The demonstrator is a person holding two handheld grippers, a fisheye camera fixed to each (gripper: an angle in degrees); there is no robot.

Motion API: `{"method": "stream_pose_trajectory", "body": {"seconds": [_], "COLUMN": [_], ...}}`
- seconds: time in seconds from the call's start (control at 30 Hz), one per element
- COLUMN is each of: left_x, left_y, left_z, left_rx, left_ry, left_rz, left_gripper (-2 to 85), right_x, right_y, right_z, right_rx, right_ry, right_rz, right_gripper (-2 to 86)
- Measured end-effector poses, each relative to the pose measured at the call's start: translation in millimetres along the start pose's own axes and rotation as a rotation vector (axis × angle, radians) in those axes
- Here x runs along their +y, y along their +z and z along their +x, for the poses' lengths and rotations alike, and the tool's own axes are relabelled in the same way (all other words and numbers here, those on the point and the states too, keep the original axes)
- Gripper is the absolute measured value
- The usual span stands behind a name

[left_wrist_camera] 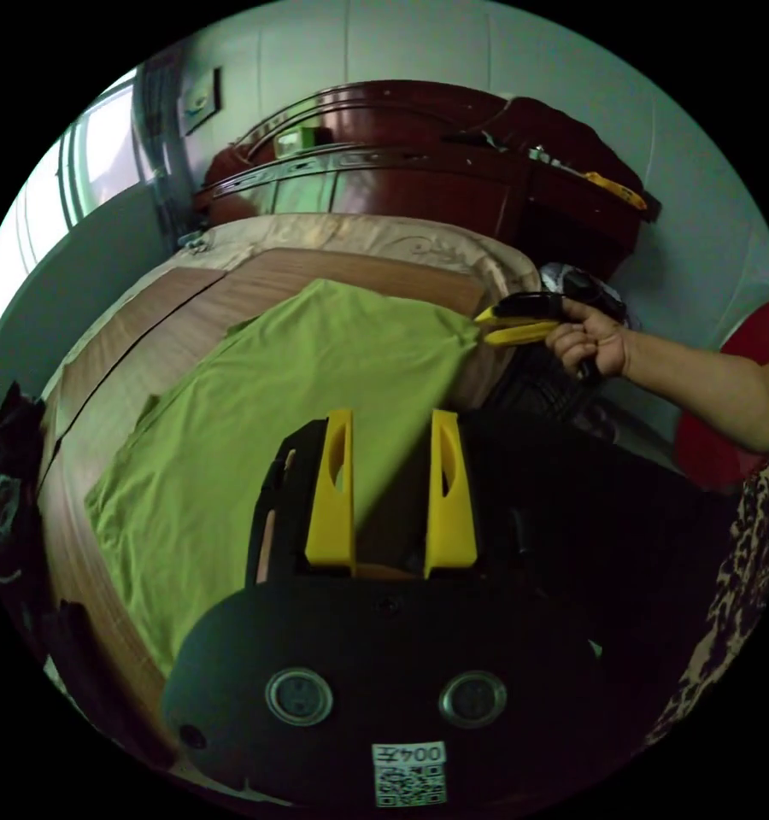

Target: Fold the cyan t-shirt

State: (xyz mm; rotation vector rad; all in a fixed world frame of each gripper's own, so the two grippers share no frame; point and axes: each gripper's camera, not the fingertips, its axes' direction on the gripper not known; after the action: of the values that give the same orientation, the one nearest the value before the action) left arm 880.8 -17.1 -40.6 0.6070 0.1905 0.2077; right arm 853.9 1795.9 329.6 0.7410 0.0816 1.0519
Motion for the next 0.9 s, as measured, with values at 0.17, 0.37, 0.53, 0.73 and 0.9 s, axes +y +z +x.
{"method": "stream_pose_trajectory", "body": {"seconds": [0.17,0.37,0.53,0.73,0.9], "left_x": [-69,-140,-189,-238,-259], "left_y": [41,82,106,138,132], "left_z": [55,135,200,233,224], "left_rx": [0.012,-0.091,-0.224,-0.374,-0.414], "left_ry": [0.117,0.3,0.431,0.413,0.258], "left_rz": [-0.06,-0.107,-0.116,-0.157,-0.113], "left_gripper": [13.6,14.4,13.6,10.6,3.4], "right_x": [-15,-31,-45,-62,-77], "right_y": [7,7,7,17,26], "right_z": [17,15,-12,-59,-88], "right_rx": [0.003,0.01,-0.02,-0.004,0.051], "right_ry": [-0.011,-0.05,-0.119,-0.242,-0.32], "right_rz": [-0.011,-0.021,-0.056,-0.134,-0.153], "right_gripper": [7.8,1.9,0.6,1.3,4.6]}}
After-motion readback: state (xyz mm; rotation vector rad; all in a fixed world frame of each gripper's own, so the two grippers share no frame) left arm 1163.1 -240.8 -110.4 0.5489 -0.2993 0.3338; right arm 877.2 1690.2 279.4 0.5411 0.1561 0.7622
